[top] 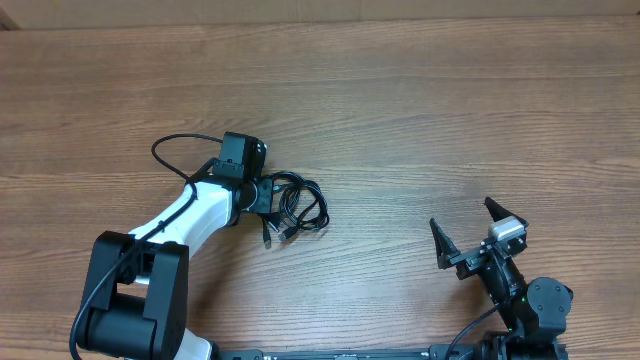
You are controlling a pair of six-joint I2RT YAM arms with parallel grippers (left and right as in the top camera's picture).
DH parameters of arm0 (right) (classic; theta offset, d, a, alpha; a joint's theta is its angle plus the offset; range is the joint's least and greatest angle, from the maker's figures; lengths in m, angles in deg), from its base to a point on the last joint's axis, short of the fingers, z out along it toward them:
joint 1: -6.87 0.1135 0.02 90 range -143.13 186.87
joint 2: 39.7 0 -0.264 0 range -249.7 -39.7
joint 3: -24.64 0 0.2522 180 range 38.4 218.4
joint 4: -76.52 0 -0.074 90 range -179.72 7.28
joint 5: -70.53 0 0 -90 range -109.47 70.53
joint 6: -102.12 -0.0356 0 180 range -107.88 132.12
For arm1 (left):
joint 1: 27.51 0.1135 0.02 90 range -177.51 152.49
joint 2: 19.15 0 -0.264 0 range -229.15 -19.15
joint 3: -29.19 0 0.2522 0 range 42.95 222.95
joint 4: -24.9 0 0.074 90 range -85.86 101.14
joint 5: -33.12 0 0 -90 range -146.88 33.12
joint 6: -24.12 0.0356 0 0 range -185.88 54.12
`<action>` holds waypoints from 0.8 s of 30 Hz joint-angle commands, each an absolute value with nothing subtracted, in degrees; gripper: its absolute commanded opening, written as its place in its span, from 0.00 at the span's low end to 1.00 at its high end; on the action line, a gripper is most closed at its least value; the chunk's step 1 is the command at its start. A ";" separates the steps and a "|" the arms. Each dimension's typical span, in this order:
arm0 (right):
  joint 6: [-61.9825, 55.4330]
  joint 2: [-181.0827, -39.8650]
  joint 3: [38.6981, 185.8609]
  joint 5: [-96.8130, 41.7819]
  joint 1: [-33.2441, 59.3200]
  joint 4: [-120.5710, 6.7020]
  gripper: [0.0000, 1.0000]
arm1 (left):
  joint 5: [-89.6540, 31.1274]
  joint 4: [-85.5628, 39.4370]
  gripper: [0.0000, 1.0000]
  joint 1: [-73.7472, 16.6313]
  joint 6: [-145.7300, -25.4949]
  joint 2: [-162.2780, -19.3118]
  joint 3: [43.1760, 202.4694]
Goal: Untangle cables
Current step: 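Lift the cable bundle upward with the left gripper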
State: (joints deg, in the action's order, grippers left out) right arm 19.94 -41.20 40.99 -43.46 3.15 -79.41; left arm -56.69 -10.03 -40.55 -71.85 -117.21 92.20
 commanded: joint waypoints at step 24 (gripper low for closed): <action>20.35 -41.11 42.13 -43.04 2.95 -78.45 1.00 | -31.06 -28.73 0.04 -40.66 -49.49 -103.02 115.28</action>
